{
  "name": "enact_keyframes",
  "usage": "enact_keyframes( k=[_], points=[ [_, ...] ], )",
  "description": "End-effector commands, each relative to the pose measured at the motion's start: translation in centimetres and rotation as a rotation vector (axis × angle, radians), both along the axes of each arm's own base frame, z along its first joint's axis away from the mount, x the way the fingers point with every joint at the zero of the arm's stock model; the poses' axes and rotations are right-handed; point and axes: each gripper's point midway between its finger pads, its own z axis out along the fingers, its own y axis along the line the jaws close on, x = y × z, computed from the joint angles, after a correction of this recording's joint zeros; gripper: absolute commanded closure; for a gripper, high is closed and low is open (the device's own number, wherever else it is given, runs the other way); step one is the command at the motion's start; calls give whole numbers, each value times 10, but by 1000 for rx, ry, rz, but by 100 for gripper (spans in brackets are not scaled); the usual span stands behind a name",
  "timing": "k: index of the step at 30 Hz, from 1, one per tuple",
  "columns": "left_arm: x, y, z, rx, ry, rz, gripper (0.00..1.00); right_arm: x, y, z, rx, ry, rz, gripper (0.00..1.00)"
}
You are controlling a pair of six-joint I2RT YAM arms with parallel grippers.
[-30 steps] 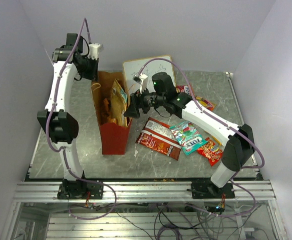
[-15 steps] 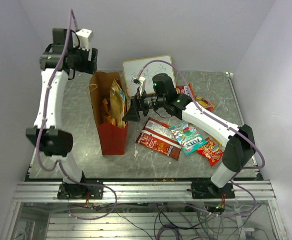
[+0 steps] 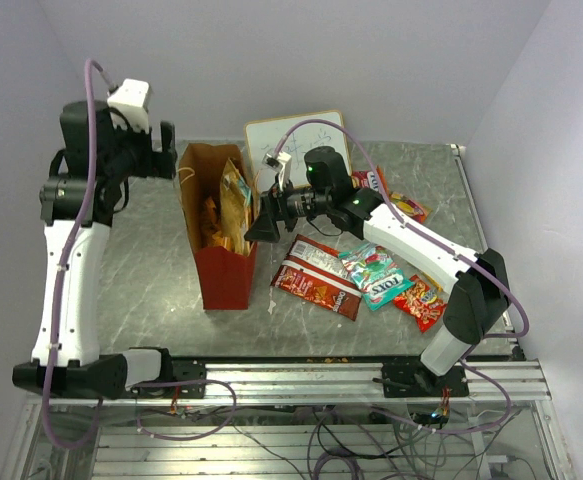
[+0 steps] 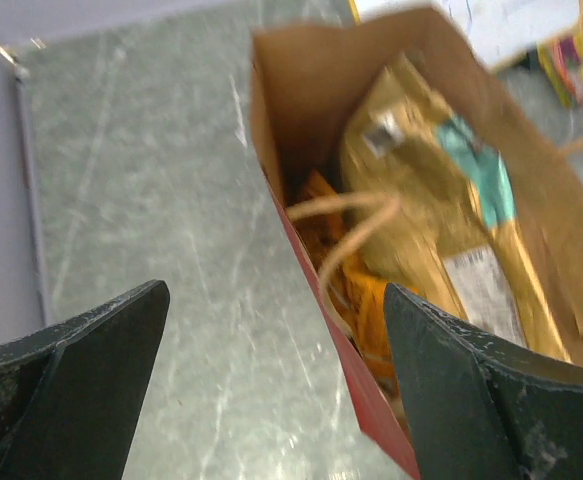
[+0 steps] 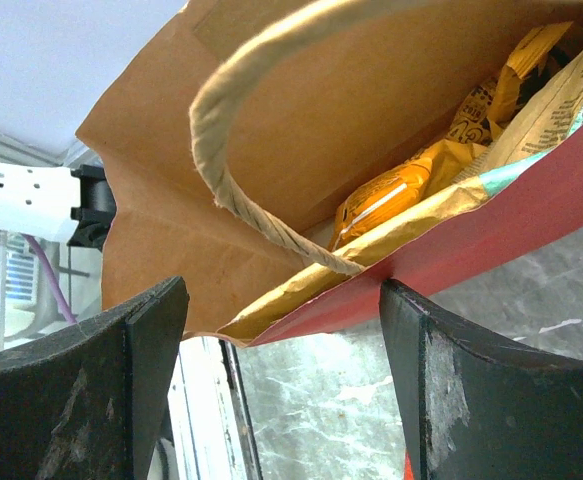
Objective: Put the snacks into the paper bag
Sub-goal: Adjust the paper bag at the center of the board.
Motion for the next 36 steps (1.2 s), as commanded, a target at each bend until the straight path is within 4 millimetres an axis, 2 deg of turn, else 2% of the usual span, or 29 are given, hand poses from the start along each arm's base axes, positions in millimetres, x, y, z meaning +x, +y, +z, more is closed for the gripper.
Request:
enact_keyframes(
  k=[1,5,8,11,15,22,27,29,36],
  points=[
    [-29,-19,-31,-11,74,-100,1,10,2,14,13,-45,-12,23],
    [-33,-29,-64,-37,146,-127,0,12,4,11,7,-38,-11,23],
    [-24,-31,-78,-37,180,-115,2,11,4,9,3,-37,-8,23],
    [-13,-29,-84,-17,186,-85,10,12,3,5,-6,-45,-6,23],
    [-4,-30,-94,-10,217,-75,28,13,-2,4,-27,-92,-1,23],
    [7,-35,-91,-16,192,-100,68,6,-21,3,-104,-233,66,19],
    [15,-35,-91,1,187,-112,88,5,-38,8,-176,-323,87,14],
    [17,-36,-88,6,181,-123,93,4,-42,14,-178,-340,79,11],
    [25,-35,-70,47,144,-143,93,-6,-58,41,-166,-380,90,6]
  ],
)
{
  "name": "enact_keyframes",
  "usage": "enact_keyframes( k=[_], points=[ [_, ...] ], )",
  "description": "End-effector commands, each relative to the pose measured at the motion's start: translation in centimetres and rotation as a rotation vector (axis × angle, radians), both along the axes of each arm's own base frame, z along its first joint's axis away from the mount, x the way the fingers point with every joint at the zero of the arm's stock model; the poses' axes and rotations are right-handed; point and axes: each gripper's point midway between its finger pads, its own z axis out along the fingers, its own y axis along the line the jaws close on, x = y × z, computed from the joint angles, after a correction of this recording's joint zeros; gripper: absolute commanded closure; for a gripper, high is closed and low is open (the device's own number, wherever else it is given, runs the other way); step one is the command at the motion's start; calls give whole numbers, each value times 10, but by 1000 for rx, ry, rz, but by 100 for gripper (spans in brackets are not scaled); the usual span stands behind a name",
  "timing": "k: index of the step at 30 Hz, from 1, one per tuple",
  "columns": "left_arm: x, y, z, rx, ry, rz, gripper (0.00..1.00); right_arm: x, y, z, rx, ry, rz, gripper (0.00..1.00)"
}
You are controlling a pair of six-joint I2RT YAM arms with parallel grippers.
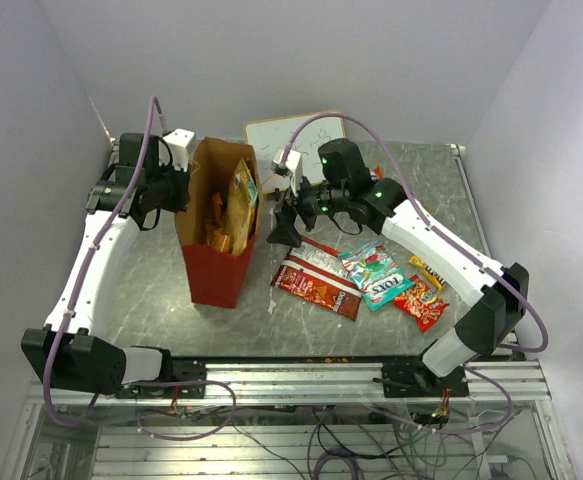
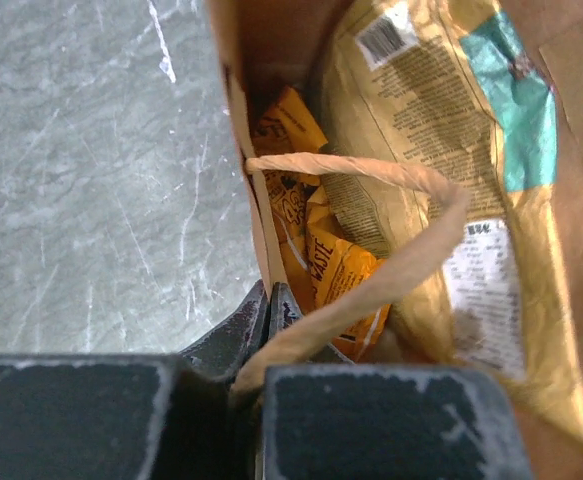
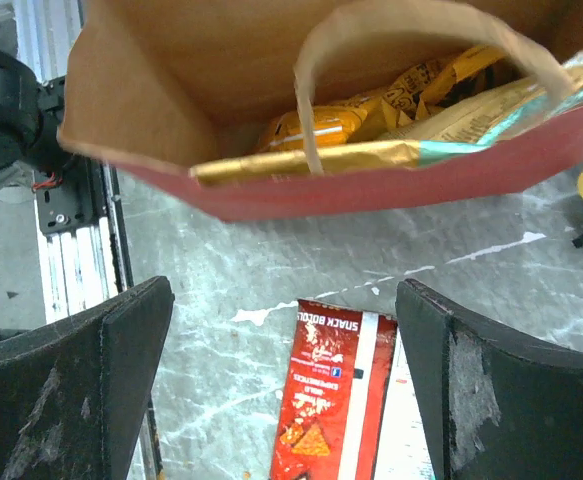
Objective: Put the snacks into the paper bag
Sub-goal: Adjust the paper bag at the center of the board, then pick up the snack from the center of the board.
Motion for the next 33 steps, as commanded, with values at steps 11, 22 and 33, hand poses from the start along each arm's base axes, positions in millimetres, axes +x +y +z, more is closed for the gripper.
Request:
enact_keyframes(
  k=[11,22,33],
  points=[
    [14,-7,37,22,-130,-84,93,-51,-58,18,-55,-158,139,7],
    [-1,-22,58,28,-270,-244,93,15,-113,-98,-70,83,-115,13],
    [-4,-25,49,22,-259,-265,93,75,-118,-188,-241,265,-232,17]
  ],
)
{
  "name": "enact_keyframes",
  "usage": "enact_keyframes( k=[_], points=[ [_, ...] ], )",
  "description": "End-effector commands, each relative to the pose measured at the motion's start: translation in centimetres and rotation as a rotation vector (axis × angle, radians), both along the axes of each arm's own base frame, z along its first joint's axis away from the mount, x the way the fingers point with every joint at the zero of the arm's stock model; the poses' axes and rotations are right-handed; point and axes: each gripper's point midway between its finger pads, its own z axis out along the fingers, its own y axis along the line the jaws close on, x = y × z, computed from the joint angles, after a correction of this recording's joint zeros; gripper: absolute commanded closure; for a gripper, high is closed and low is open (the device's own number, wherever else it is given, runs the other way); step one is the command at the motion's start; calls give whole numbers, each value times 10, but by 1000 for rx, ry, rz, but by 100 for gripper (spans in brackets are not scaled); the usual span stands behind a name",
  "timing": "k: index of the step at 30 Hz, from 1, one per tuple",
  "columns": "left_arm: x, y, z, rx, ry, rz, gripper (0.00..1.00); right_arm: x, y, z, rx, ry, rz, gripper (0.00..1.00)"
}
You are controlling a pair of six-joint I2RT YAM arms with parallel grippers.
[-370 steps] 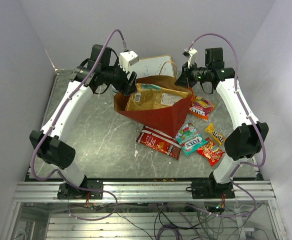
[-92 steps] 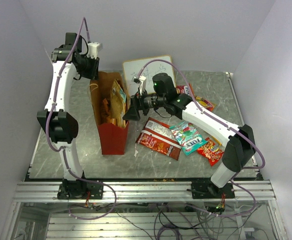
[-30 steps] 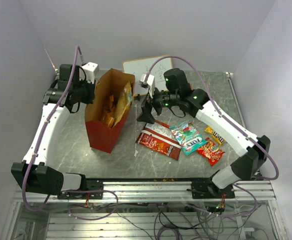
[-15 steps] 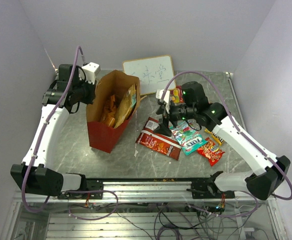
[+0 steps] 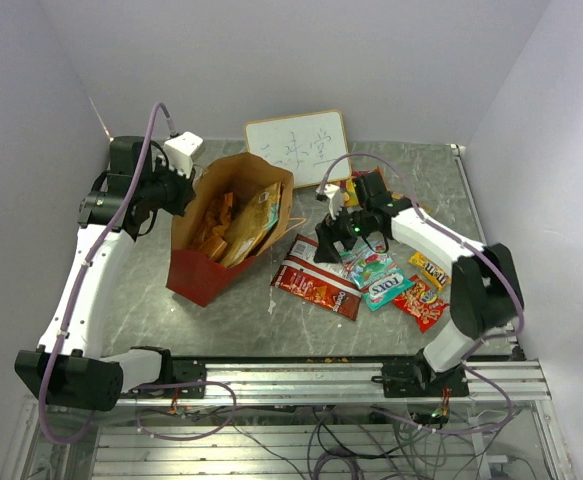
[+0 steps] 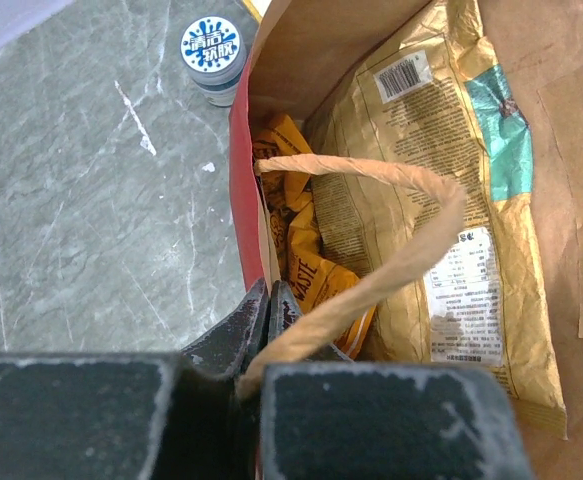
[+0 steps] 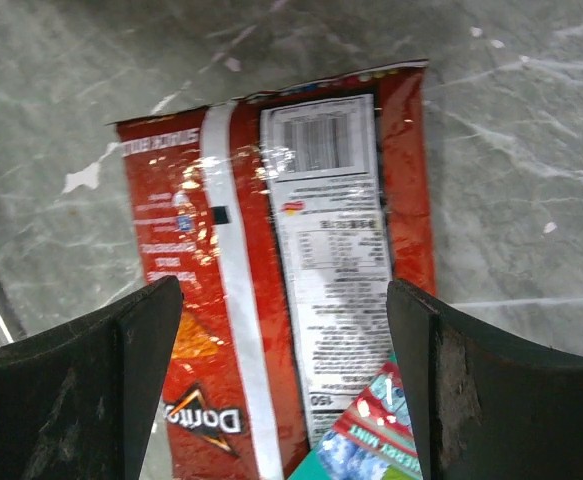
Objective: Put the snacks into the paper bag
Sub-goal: Pick up the snack from the center of the board.
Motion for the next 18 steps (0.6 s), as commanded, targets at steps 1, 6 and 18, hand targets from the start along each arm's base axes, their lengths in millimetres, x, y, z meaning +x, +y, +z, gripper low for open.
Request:
enact_keyframes(
  k=[1,6,18],
  points=[
    [8,-7,20,-19,-103,-30,93,30,-3,-7,-34,-24,-19,16],
    [9,-6,15,-15,-89,-23,93,39,-11,-25,-82,-2,13,16],
    [6,-5,16,-12,-105,-23,93,19,-12,-73,-109,165,94,27]
  ],
)
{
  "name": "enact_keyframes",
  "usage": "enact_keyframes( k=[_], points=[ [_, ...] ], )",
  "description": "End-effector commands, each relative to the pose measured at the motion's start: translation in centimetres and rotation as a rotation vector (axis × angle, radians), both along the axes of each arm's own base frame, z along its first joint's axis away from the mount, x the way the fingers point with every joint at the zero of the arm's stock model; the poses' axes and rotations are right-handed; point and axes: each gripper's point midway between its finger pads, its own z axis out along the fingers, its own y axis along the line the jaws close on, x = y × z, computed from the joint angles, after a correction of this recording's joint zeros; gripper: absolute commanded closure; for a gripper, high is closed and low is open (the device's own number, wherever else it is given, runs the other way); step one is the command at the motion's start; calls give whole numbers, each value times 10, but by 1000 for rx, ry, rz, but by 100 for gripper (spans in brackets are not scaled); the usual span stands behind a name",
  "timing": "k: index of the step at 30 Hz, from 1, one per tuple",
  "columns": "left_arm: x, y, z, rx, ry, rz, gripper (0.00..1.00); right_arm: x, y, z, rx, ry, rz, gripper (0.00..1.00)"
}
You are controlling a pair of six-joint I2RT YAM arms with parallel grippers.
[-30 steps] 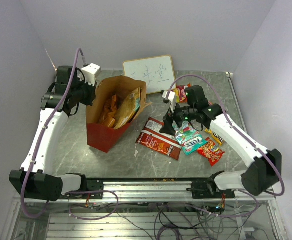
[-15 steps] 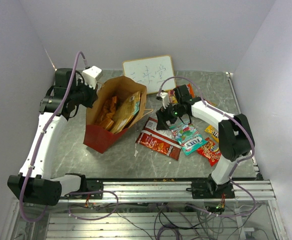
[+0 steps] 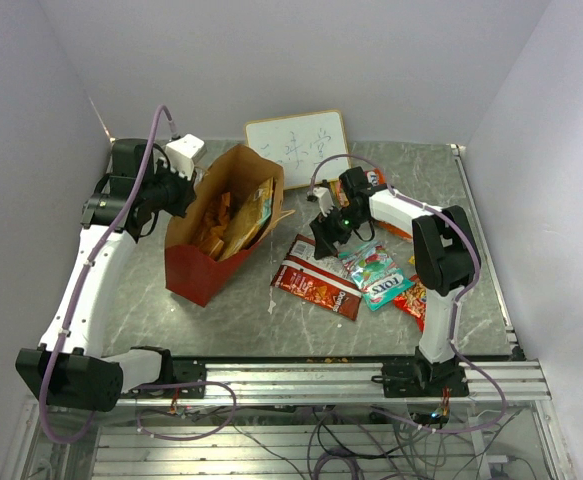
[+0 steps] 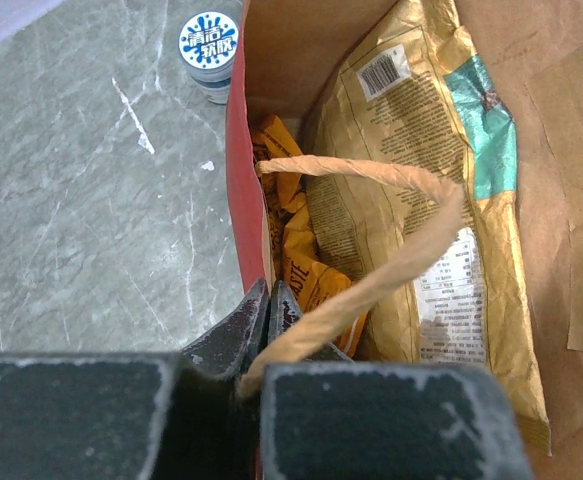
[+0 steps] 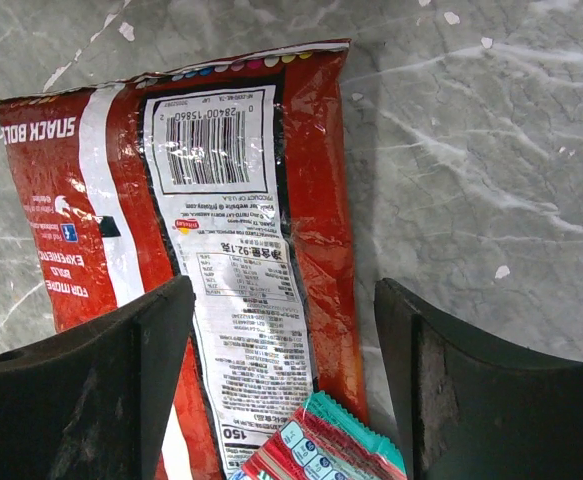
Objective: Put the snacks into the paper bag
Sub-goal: Pick up the snack from the center of the board.
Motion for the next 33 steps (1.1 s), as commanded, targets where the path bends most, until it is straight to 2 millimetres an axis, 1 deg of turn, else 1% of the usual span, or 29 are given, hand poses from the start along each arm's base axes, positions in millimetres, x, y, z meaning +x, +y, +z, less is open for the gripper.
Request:
enact_keyframes(
  k=[1,6,10,13,17,20,21,27,29,33],
  points=[
    [3,-5,25,-14,-108,-24,93,-14,-4,-18,-17,71,28,29],
    [1,-5,27,-15,-115,-28,93,-31,-8,-29,-44,78,77,38],
    [0,-5,26,-15,-116,-30,93,-41,-10,-32,-50,55,102,49],
    [0,-5,26,-13,-119,-31,93,-39,-10,-35,-55,44,88,61],
    [0,-3,24,-8,-115,-24,93,-32,-7,-27,-47,34,85,82],
    [0,-3,24,-7,-114,-22,93,-22,1,-1,-9,-3,84,97],
    [0,-3,24,-6,-116,-22,93,-20,4,7,5,-9,83,100],
    [2,1,22,4,-116,-2,93,-19,23,64,133,-31,109,100],
    [2,1,23,4,-117,4,93,-18,25,88,167,-66,114,100],
    [2,2,24,4,-122,8,93,-14,23,125,191,-168,126,100]
  ],
)
